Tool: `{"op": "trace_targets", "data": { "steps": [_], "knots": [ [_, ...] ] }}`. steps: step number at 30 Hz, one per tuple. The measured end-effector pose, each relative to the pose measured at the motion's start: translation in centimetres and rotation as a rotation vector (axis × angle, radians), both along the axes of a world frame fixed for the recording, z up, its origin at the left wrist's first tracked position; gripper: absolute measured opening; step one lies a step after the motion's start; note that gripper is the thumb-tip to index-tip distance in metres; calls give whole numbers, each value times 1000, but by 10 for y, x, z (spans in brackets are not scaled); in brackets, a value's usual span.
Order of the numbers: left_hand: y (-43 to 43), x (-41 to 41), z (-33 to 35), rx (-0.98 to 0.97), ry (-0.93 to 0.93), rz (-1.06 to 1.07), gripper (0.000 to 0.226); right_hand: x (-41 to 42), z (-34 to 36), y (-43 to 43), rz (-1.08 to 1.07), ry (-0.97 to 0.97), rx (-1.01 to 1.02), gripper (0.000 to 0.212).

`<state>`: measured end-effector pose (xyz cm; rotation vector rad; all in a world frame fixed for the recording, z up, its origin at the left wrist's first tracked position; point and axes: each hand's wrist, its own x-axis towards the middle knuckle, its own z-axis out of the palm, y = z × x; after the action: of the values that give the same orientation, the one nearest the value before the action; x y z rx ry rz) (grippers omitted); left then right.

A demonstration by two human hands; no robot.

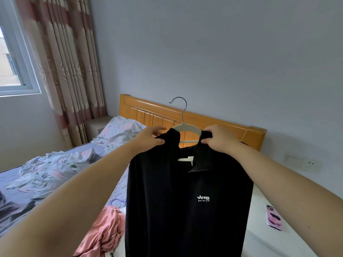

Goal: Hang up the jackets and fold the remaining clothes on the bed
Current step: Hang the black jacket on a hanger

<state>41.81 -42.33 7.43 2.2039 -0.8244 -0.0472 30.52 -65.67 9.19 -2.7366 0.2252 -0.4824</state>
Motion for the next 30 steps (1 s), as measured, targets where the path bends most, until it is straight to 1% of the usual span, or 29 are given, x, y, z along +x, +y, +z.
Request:
{"op": "trace_targets", "data": {
  "steps": [1, 2, 4, 6, 7, 9, 11, 13, 14, 15, 16, 17, 18, 20, 21, 22, 23, 24, 25, 26, 27, 28, 30],
  "knots": [
    [0, 2, 1, -63, 4, 35, 46, -1, -1, 1, -44, -35, -39, 30],
    [-2, 3, 1, -115, -36, 94, 46, -2, -2, 3, -73, -69, -74, 31],
    [-11, -4, 1, -118, -161, 219, 49, -3, -5, 11, -83, -94, -103, 27],
    [-26, -16, 2, -9, -221, 281, 55, -3, -7, 22, -83, -126, -127, 19],
    [-33, -19, 1, 65, -242, 308, 54, -3, -7, 28, -90, -146, -138, 17],
    [-40, -18, -2, 146, -272, 376, 42, -4, -8, 35, -104, -169, -153, 15],
    [-35, -10, -2, 203, -234, 424, 25, -5, -10, 35, -117, -177, -139, 16],
    [-28, 0, -1, 235, -130, 409, 21, -7, -13, 32, -147, -173, -118, 18],
    [-25, 0, 2, 199, -53, 383, 22, -7, -15, 29, -164, -171, -106, 20],
    [-24, -5, 8, 119, 48, 368, 23, -8, -17, 27, -176, -168, -93, 22],
    [-25, -12, 15, -11, 185, 360, 24, -7, -19, 24, -186, -160, -73, 24],
    [-26, -19, 22, -210, 367, 339, 22, -8, -21, 21, -190, -150, -50, 26],
    [-28, -23, 28, -474, 584, 281, 20, -7, -24, 17, -191, -136, -23, 28],
    [-26, -27, 35, -1001, 991, 46, 20, -5, -30, 8, -186, -108, 51, 29],
    [-25, -26, 34, -1193, 1153, -75, 19, -4, -31, 3, -183, -95, 107, 31],
    [-24, -24, 30, -1308, 1276, -155, 16, -3, -33, -2, -181, -86, 168, 34],
    [-23, -23, 26, -1310, 1321, -181, 13, -2, -34, -6, -179, -82, 220, 36],
    [-23, -23, 23, -1187, 1265, -102, 13, 0, -34, -9, -189, -87, 263, 38],
    [-23, -23, 19, -967, 1128, 40, 14, 2, -34, -13, -209, -101, 299, 38],
    [-23, -19, 13, -726, 951, 206, 15, 4, -34, -16, -230, -119, 329, 37],
    [-21, -15, 7, -524, 781, 341, 20, 5, -33, -19, -241, -133, 347, 36],
    [-18, -10, 1, -366, 615, 403, 24, 6, -33, -21, -244, -140, 350, 35],
    [-11, -3, -4, -33, 191, 369, 23, 6, -33, -22, -238, -137, 316, 34]
  ]
}}
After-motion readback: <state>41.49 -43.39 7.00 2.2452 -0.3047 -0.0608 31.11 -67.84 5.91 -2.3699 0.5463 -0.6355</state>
